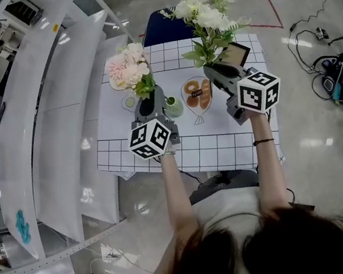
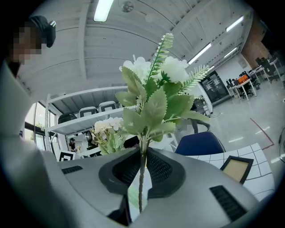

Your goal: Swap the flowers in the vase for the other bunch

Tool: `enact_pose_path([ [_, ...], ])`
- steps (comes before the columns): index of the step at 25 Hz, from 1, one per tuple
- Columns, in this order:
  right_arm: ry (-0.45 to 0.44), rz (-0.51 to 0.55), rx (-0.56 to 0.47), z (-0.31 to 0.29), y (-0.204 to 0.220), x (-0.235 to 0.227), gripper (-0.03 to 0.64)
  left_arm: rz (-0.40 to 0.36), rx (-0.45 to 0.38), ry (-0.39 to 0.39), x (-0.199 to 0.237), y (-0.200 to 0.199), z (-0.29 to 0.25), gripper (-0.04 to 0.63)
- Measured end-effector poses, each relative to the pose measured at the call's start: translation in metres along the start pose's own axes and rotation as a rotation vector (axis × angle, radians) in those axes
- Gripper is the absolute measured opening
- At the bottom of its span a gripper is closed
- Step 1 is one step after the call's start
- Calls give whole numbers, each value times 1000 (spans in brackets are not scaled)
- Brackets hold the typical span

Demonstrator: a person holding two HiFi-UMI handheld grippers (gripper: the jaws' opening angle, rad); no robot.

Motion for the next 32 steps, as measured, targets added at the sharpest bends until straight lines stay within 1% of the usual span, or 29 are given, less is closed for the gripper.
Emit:
enact_pose_path([
  [13, -15, 4, 16, 3, 0, 3, 40, -2, -57, -27, -3, -16, 7, 87],
  [19, -40, 9, 30, 2, -1, 5, 41, -14, -77, -57, -3, -23, 13, 87],
  [25, -57, 10, 39, 1, -1, 4, 40, -15, -127, -84, -4, -36, 21, 87],
  [32, -78, 9, 45, 0, -2, 4, 40, -25, -150, -121, -4, -44, 30, 87],
])
Point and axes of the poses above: the fingertips, and each gripper's own axes: z backward along the fingers, x to its left, y out of its underside, the point moved 9 cm from there along z, backward along the fingers, and after that the axes turned 13 degrees about -z, right-handed, at the moved point
